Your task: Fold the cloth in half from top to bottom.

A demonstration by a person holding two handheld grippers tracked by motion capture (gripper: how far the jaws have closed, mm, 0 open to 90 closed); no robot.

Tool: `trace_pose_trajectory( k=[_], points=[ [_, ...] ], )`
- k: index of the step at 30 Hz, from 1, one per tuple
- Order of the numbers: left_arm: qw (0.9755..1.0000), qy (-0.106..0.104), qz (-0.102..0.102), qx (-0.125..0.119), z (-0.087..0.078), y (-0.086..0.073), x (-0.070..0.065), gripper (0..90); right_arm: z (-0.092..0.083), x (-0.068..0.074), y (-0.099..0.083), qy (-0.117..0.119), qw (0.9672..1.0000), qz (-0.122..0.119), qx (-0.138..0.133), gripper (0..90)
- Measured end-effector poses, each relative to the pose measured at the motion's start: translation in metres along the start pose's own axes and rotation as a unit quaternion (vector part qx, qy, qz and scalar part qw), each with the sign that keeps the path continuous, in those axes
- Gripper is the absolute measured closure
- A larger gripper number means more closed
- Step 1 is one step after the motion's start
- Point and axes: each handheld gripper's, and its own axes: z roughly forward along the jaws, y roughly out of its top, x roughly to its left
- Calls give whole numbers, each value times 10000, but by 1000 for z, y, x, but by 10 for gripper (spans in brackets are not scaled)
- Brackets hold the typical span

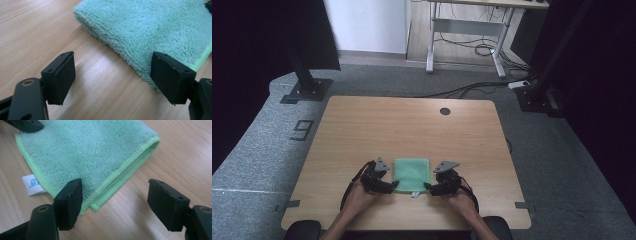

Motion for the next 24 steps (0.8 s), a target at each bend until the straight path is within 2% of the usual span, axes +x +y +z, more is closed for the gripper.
trace_pose_trajectory(
  k=[14, 24],
  points=[
    [9996, 277, 71, -14, 12, 15, 17, 177, 11, -16, 10, -79, 9999, 134, -3, 285],
    [9993, 365, -39, -65, 21, 22, 33, 162, 23, -30, 20, -159, 9996, 241, -14, 284]
  ],
)
